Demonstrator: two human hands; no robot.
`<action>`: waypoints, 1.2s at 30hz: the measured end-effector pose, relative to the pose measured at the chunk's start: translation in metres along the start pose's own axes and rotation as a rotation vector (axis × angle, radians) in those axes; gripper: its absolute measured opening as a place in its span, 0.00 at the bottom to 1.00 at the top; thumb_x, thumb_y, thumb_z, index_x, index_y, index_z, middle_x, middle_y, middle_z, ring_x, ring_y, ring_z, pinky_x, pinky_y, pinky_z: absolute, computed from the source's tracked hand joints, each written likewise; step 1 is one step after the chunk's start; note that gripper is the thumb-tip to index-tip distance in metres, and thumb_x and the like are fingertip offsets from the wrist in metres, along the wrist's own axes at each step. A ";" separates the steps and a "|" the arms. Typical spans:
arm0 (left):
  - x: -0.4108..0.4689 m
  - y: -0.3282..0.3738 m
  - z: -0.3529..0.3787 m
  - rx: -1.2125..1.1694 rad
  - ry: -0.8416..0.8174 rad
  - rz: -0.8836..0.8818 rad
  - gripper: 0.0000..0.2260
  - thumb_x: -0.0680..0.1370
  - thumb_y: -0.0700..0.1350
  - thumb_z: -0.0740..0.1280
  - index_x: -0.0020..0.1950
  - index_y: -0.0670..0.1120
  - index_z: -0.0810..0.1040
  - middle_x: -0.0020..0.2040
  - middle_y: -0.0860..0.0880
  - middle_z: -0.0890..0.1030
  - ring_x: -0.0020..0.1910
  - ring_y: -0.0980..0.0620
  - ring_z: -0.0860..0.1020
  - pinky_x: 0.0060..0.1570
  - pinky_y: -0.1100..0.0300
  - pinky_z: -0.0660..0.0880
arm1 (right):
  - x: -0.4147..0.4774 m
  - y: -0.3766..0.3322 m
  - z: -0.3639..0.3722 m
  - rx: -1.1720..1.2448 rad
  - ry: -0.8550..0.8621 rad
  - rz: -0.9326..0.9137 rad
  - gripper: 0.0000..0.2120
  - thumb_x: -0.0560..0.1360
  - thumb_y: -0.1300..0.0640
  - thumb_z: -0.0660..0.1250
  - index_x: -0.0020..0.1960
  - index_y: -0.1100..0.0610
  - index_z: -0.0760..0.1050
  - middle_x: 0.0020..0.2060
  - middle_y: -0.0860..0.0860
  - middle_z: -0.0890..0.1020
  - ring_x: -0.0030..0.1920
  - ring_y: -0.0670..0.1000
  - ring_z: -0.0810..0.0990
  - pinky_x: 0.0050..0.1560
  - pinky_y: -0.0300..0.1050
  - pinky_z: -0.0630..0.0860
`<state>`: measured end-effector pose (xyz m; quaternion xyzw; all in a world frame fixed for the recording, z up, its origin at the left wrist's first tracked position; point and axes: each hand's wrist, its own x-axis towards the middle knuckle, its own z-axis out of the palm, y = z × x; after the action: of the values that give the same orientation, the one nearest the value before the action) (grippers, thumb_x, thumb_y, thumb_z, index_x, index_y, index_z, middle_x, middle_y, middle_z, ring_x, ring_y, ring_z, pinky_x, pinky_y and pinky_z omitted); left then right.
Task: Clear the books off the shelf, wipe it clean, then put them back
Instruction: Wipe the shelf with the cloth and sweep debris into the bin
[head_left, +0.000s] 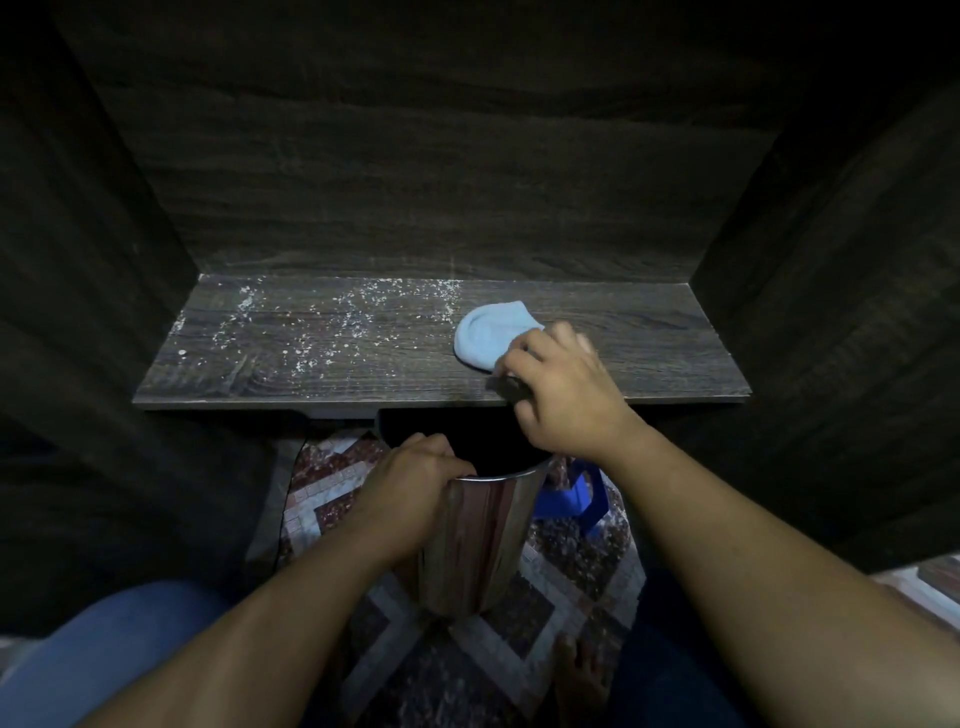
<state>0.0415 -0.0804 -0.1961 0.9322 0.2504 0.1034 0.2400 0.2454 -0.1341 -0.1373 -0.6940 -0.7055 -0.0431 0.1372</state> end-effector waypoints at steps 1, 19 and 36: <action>0.001 -0.002 0.001 0.004 0.009 -0.010 0.21 0.71 0.54 0.54 0.49 0.51 0.85 0.41 0.48 0.77 0.41 0.48 0.73 0.39 0.61 0.66 | -0.005 -0.003 -0.001 0.047 -0.067 -0.016 0.18 0.61 0.57 0.64 0.51 0.55 0.78 0.48 0.53 0.77 0.51 0.58 0.73 0.50 0.52 0.72; 0.015 -0.012 0.033 0.074 -0.138 -0.290 0.17 0.75 0.42 0.69 0.64 0.50 0.78 0.58 0.46 0.74 0.60 0.48 0.71 0.55 0.59 0.71 | -0.064 -0.012 0.092 -0.142 -0.529 -0.037 0.15 0.80 0.63 0.55 0.66 0.61 0.69 0.61 0.57 0.72 0.61 0.58 0.73 0.45 0.51 0.72; 0.023 -0.012 0.033 0.153 0.032 -0.379 0.09 0.74 0.46 0.70 0.54 0.49 0.80 0.54 0.47 0.75 0.58 0.47 0.72 0.53 0.58 0.70 | -0.068 -0.010 0.135 -0.093 -0.733 0.051 0.18 0.77 0.60 0.63 0.67 0.59 0.69 0.62 0.57 0.71 0.61 0.60 0.74 0.53 0.55 0.76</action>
<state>0.0661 -0.0723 -0.2286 0.8821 0.4323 0.0519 0.1798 0.2169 -0.1664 -0.2827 -0.6860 -0.6877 0.1798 -0.1550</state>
